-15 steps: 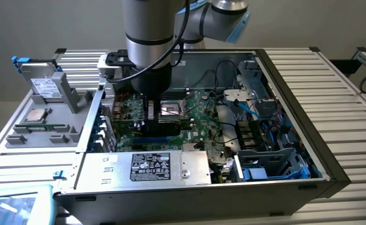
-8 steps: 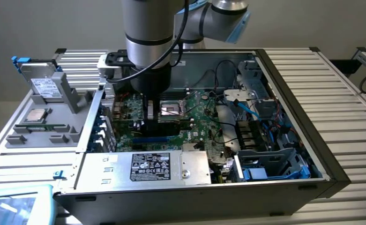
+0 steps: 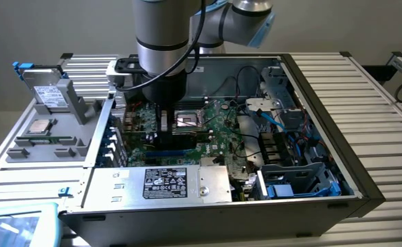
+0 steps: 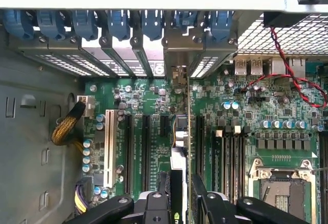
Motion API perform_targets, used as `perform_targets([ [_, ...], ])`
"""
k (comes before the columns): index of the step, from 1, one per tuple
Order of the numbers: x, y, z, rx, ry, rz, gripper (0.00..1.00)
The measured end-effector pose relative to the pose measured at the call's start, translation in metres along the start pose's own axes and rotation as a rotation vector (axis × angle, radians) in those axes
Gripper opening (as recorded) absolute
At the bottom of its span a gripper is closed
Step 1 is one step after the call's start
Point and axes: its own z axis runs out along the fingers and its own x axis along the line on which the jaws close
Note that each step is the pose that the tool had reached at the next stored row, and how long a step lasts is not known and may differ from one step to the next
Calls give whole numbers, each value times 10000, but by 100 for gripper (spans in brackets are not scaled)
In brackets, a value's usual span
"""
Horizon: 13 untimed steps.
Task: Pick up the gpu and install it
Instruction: 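Insert the gpu into the slot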
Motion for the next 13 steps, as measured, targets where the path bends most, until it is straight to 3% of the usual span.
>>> perform_targets([
  [13,-9,18,37,-17,-2,-1,28],
])
